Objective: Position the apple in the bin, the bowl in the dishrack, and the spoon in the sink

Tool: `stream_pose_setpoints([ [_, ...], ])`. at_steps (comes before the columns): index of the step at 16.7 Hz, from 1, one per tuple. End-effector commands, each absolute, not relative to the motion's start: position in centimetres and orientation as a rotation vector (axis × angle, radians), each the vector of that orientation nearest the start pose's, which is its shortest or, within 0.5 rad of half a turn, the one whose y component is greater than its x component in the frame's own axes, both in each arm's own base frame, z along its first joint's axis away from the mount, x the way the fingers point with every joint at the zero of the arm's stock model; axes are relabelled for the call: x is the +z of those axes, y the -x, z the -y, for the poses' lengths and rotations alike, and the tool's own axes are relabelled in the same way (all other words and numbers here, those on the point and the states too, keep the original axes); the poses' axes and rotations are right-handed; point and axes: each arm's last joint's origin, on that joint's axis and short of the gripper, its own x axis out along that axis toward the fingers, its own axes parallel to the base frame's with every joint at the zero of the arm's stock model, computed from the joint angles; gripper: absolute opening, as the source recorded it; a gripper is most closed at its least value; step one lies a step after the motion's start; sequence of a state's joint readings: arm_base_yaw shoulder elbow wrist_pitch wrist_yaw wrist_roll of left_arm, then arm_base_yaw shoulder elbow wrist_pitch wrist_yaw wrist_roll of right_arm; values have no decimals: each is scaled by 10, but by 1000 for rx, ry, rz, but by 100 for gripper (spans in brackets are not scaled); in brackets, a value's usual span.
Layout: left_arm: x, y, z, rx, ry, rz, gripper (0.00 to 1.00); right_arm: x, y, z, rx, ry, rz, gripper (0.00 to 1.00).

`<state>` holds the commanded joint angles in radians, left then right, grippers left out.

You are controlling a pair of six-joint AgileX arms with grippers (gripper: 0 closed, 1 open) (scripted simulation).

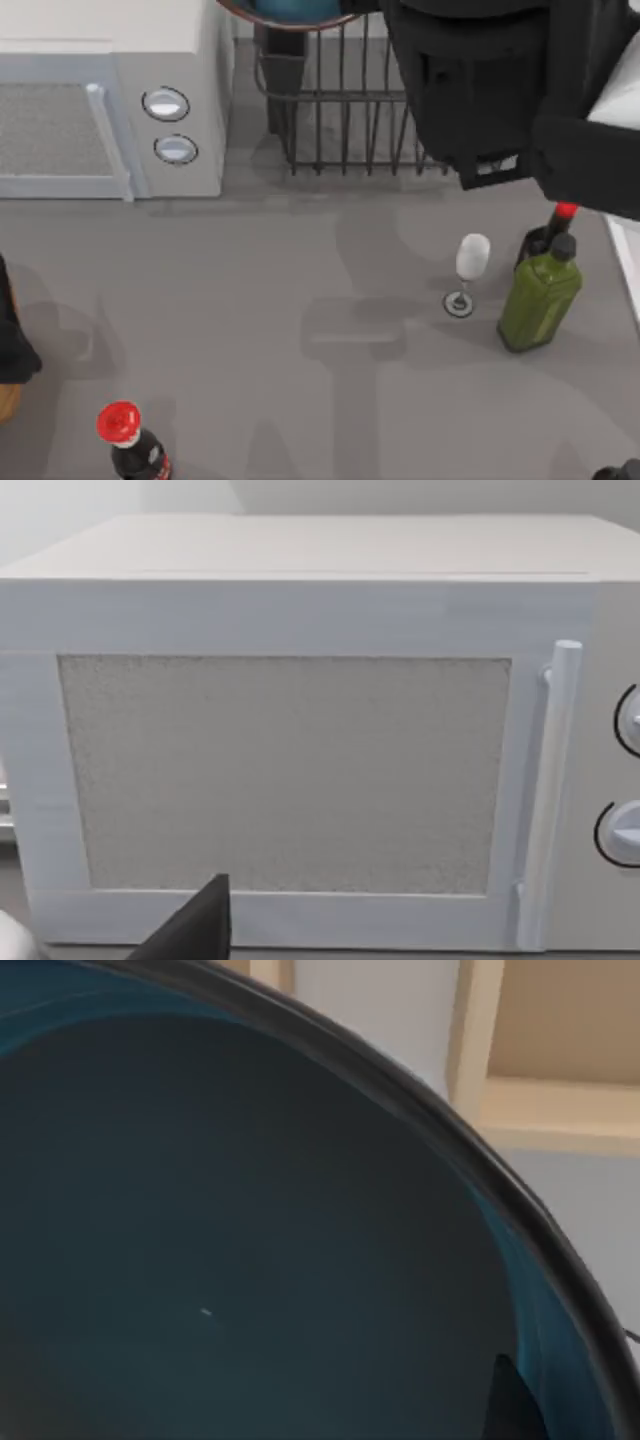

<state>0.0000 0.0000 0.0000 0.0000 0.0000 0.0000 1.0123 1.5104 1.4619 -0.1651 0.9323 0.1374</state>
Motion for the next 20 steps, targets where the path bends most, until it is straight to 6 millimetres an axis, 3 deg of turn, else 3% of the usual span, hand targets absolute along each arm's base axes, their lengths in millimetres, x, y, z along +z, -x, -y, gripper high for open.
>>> stream_pose_setpoints([
  [4, 160, -106, 1, 0, 0, 0, 100, 418, -183, -265, -5, 3, -5, 0],
  [11, 160, -106, 1, 0, 0, 0, 100, 415, -190, -266, -14, 2, -2, 0],
  [14, 160, -106, 1, 0, 0, 0, 100, 388, -226, -278, -14, 16, -13, 0],
  [20, 160, -106, 1, 0, 0, 0, 100, 297, -321, -295, -12, -25, 22, 0],
])
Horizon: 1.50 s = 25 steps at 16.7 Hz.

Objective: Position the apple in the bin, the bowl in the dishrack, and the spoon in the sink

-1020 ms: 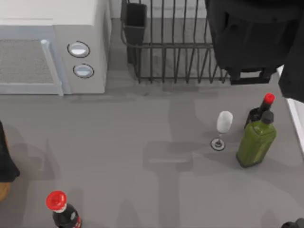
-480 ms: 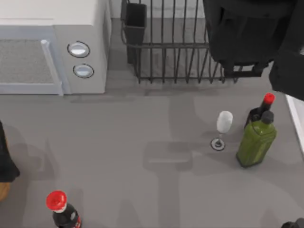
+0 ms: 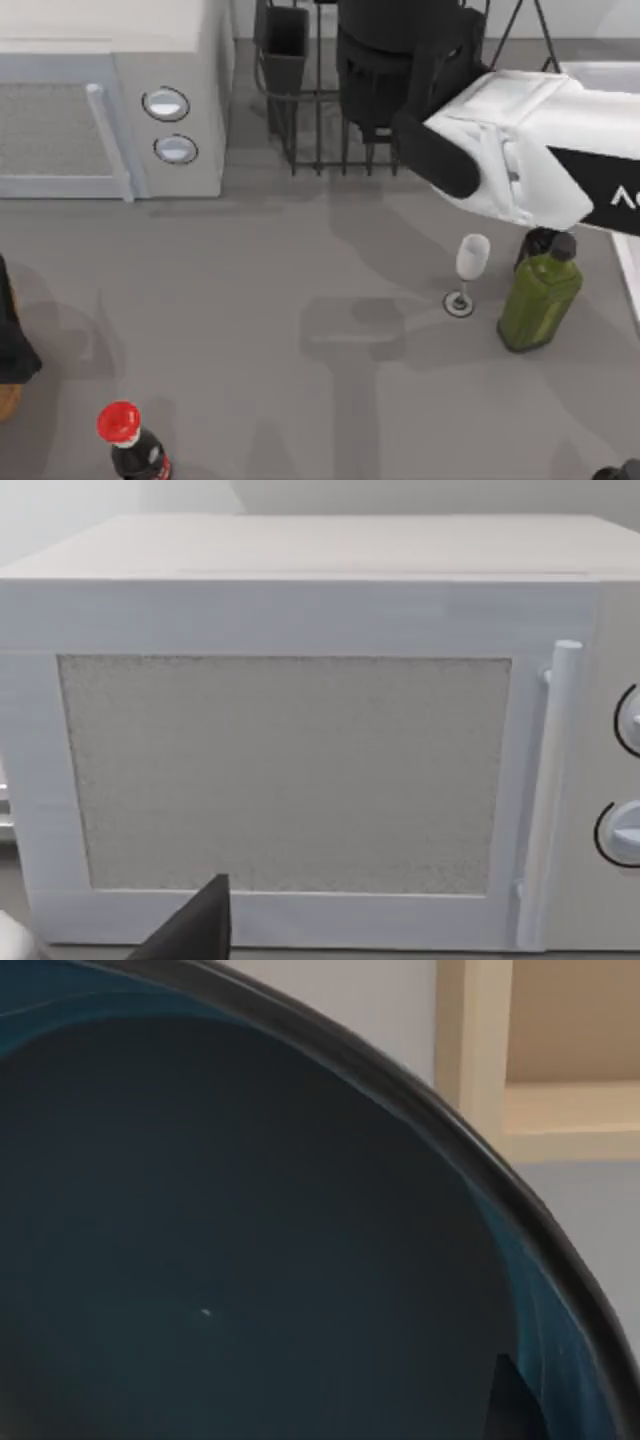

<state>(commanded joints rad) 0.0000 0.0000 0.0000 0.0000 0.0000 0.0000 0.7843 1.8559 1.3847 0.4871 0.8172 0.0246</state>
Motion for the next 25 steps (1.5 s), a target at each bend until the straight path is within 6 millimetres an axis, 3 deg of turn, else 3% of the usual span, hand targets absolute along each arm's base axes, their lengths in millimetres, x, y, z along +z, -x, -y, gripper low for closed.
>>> stream_pose_setpoints([
  [3, 160, -106, 1, 0, 0, 0, 100, 247, -363, -278, -10, -17, 19, 0],
  [5, 160, -106, 1, 0, 0, 0, 100, 224, -379, -265, -10, -3, 4, 0],
  [10, 160, -106, 1, 0, 0, 0, 100, 219, -382, -262, -10, 0, 0, 0],
  [23, 160, -106, 1, 0, 0, 0, 100, 219, -382, -262, -10, 0, 0, 98],
  [25, 160, -106, 1, 0, 0, 0, 100, 219, -382, -262, -10, 0, 0, 100],
])
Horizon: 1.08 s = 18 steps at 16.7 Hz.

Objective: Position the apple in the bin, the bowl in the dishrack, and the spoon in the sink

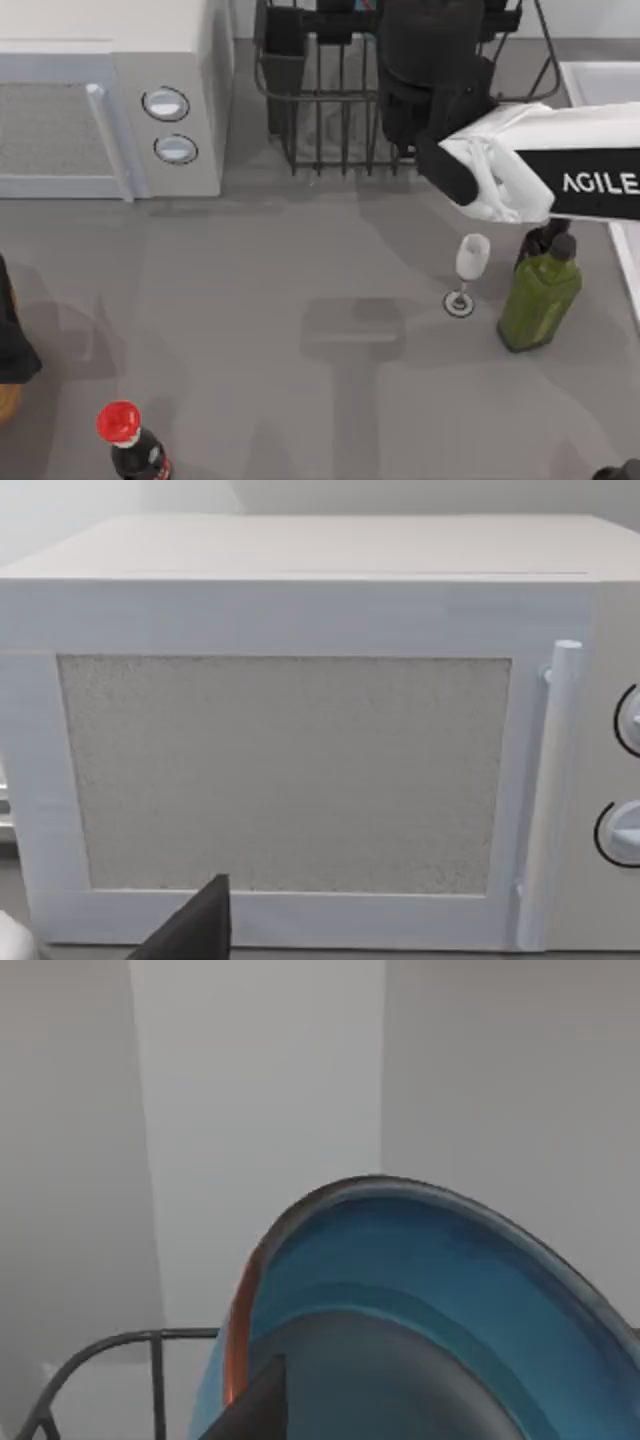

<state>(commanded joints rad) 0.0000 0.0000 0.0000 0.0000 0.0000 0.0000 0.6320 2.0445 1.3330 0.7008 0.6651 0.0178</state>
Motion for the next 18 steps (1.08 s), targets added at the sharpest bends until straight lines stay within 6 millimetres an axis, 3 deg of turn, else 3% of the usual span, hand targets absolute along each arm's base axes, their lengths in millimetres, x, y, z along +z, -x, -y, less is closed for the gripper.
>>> stream_pose_setpoints([
  [10, 160, -106, 1, 0, 0, 0, 100, 221, -381, -258, -8, 5, -7, 100],
  [14, 160, -106, 1, 0, 0, 0, 100, 240, -369, -224, -8, 17, -23, 100],
  [18, 160, -106, 1, 0, 0, 0, 100, 278, -334, -169, -8, 10, -11, 100],
])
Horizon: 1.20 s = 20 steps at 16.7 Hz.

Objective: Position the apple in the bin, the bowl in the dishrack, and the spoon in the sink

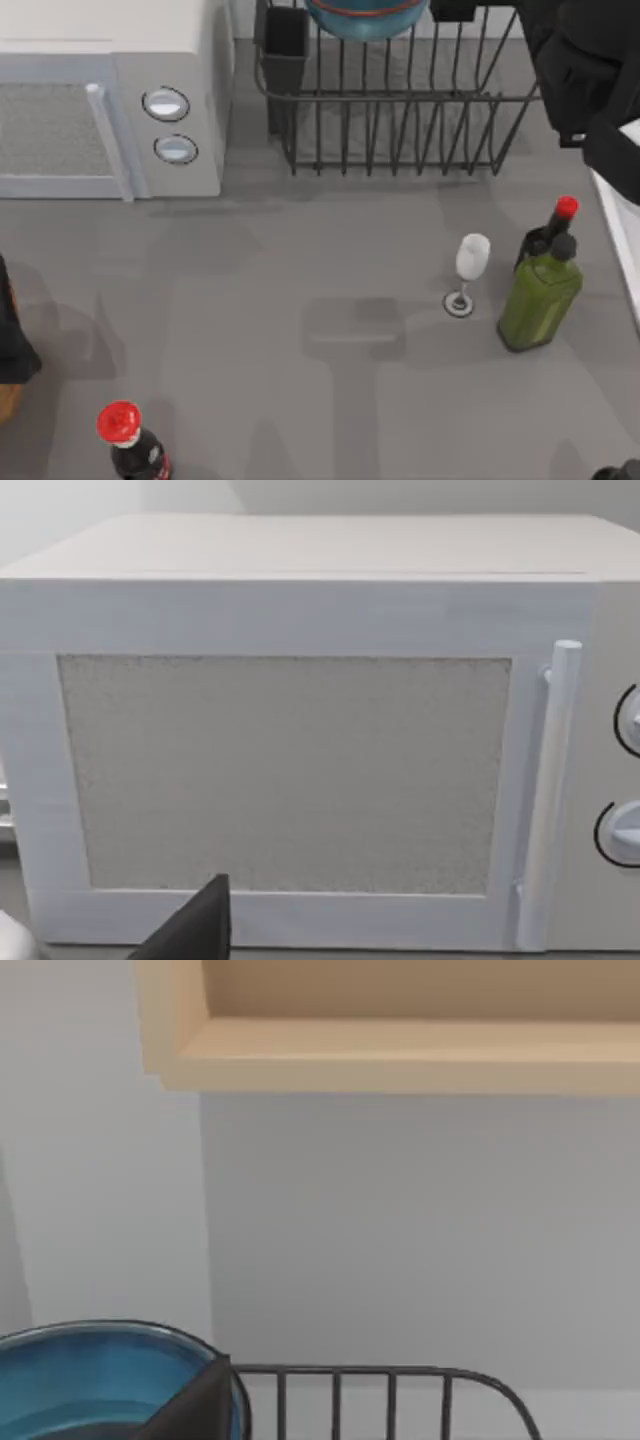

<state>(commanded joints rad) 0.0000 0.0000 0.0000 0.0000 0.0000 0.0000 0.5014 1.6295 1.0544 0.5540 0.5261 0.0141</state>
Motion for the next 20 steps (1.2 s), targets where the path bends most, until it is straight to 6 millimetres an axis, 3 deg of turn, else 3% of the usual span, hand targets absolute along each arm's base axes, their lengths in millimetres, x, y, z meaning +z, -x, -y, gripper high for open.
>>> stream_pose_setpoints([
  [5, 160, -106, 1, 0, 0, 0, 100, 299, -264, -94, -8, 7, -5, 100],
  [9, 160, -106, 1, 0, 0, 0, 100, 291, -190, -43, -8, -5, 36, 100],
  [11, 160, -106, 1, 0, 0, 0, 100, 273, -155, -25, -7, -9, 60, 100],
  [14, 160, -106, 1, 0, 0, 0, 100, 231, -123, -10, -5, -4, 54, 100],
  [17, 160, -106, 1, 0, 0, 0, 100, 190, -110, -3, -2, 0, 23, 100],
  [20, 160, -106, 1, 0, 0, 0, 100, 165, -106, 0, 0, 0, 4, 100],
])
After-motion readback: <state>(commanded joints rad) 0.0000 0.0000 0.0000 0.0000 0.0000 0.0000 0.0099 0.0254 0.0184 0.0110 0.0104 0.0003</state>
